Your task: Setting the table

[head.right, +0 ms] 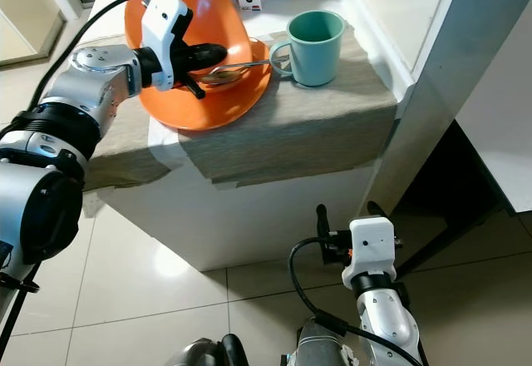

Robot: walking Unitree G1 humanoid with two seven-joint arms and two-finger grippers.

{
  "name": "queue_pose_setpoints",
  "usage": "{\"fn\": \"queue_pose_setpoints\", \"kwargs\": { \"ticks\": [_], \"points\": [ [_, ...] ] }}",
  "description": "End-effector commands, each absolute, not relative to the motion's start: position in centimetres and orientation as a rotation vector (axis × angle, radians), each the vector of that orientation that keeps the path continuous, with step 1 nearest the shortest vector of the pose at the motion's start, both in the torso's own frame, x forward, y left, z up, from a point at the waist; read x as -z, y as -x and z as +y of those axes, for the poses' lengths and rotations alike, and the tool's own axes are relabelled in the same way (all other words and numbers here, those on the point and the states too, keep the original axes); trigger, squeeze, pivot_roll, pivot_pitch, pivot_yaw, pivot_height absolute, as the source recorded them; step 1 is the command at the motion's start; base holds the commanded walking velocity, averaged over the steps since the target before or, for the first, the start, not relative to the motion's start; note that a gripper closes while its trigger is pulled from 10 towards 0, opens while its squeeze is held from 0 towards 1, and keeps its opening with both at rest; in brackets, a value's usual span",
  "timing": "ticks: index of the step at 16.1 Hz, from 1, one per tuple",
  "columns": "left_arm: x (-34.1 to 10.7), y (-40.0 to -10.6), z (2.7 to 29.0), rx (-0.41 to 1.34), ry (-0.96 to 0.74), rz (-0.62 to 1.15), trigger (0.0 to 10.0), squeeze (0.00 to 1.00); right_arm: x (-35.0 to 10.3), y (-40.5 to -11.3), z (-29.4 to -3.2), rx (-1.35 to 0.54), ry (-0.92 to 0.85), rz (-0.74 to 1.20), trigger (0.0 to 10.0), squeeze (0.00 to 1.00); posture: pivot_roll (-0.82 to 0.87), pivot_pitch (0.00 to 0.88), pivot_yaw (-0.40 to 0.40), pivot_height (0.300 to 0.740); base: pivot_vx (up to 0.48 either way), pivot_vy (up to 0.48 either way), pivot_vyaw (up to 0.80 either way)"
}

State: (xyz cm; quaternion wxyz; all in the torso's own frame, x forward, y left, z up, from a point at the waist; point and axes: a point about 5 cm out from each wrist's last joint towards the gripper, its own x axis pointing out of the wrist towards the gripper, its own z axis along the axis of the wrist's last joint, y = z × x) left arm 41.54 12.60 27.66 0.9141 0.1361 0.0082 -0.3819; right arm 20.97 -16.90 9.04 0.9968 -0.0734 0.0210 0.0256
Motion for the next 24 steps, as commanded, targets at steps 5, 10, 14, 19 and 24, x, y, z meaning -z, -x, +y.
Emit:
{"fn": "queue_pose_setpoints", "kwargs": {
  "ticks": [5, 10, 14, 19, 24],
  "points": [
    [-29.9, -41.9, 15.0, 0.630, -0.352, -0.027, 10.0, 0.00, -8.5, -20.8, -16.5, -0.070, 0.146, 0.060, 10.0, 0.00, -0.35, 0.152, 0.162, 0.740, 0.000, 0.000, 0.00],
    [-27.2, -41.9, 14.3, 0.644, -0.452, 0.042, 10.0, 1.00, -8.5, -20.8, -16.1, -0.077, 0.141, 0.055, 10.0, 0.00, -0.34, 0.160, 0.162, 0.740, 0.000, 0.000, 0.00],
    [-27.1, -41.9, 14.2, 0.641, -0.474, 0.047, 10.0, 1.00, -8.6, -20.7, -16.1, -0.083, 0.137, 0.054, 10.0, 0.00, -0.34, 0.162, 0.161, 0.740, 0.000, 0.000, 0.00],
    [-26.5, -41.9, 14.6, 0.636, -0.511, 0.066, 10.0, 1.00, -8.7, -21.0, -16.0, -0.095, 0.132, 0.048, 10.0, 0.00, -0.33, 0.158, 0.160, 0.740, 0.000, 0.000, 0.00],
    [-26.9, -41.9, 14.3, 0.653, -0.538, 0.055, 10.0, 1.00, -8.9, -22.0, -15.6, -0.122, 0.132, 0.035, 10.0, 0.00, -0.31, 0.138, 0.150, 0.740, 0.000, 0.000, 0.00]
  ]
}}
